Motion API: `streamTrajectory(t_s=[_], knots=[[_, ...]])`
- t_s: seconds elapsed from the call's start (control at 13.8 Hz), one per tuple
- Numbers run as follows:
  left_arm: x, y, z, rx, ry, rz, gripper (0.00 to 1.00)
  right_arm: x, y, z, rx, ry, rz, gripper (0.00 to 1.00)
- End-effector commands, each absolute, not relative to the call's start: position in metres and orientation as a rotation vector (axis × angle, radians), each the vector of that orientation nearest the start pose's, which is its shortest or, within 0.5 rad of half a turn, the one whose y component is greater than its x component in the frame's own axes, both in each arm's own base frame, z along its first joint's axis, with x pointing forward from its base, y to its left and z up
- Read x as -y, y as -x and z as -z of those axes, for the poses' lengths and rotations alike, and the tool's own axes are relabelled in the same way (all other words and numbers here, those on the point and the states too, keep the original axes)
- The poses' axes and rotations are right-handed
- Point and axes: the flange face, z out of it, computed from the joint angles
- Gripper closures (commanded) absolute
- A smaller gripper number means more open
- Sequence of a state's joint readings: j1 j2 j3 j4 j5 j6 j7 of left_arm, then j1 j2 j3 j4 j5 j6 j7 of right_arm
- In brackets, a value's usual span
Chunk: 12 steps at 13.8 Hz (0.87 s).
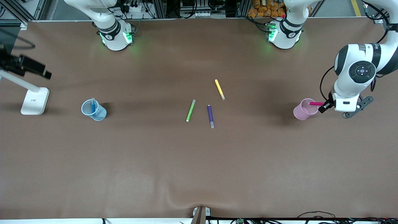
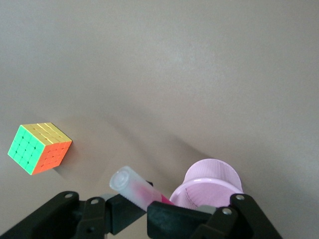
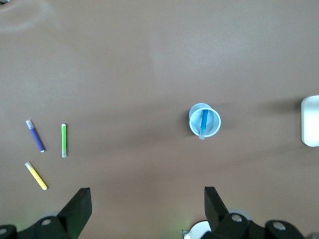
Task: Place pink and blue markers in matching cups
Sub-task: 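Lower the pink marker into the pink cup while the right gripper withdraws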
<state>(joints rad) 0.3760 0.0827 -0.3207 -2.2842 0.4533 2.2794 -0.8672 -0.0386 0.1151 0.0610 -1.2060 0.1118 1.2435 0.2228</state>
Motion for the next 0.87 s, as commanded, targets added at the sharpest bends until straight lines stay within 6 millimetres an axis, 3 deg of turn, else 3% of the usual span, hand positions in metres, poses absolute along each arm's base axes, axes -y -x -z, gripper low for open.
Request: streamTrajectory(t_s=[0.0,0.22,0.36,0.43,0.51,0.65,0.8], knots=[[-0.036,-0.509,-0.313,0.844,2.692,0.113,1.0,-0.006,-0.535,-0.697,-0.3,3.037,-0.143,0.0],[-0.035,-0.512,-0.302,0.833,2.711,0.109,1.0,0.016,-0.523,-0.692,-0.362,3.012,-0.145,0.0],[-0.036,-0.514,-0.297,0.837,2.715,0.097,0.97,0.008,-0.515,-0.69,-0.336,3.021,-0.155,0.0],[-0.035,-0.515,-0.297,0.833,2.716,0.1,0.89,0.007,-0.514,-0.689,-0.33,3.027,-0.152,0.0],[-0.034,-0.514,-0.297,0.829,2.716,0.097,0.74,0.006,-0.514,-0.691,-0.323,3.031,-0.131,0.0],[-0.034,-0.514,-0.296,0.829,2.716,0.095,0.05,0.007,-0.517,-0.695,-0.32,3.051,-0.085,0.0],[-0.033,-0.514,-0.296,0.821,2.715,0.09,0.0,0.004,-0.518,-0.697,-0.209,3.119,-0.064,0.0]])
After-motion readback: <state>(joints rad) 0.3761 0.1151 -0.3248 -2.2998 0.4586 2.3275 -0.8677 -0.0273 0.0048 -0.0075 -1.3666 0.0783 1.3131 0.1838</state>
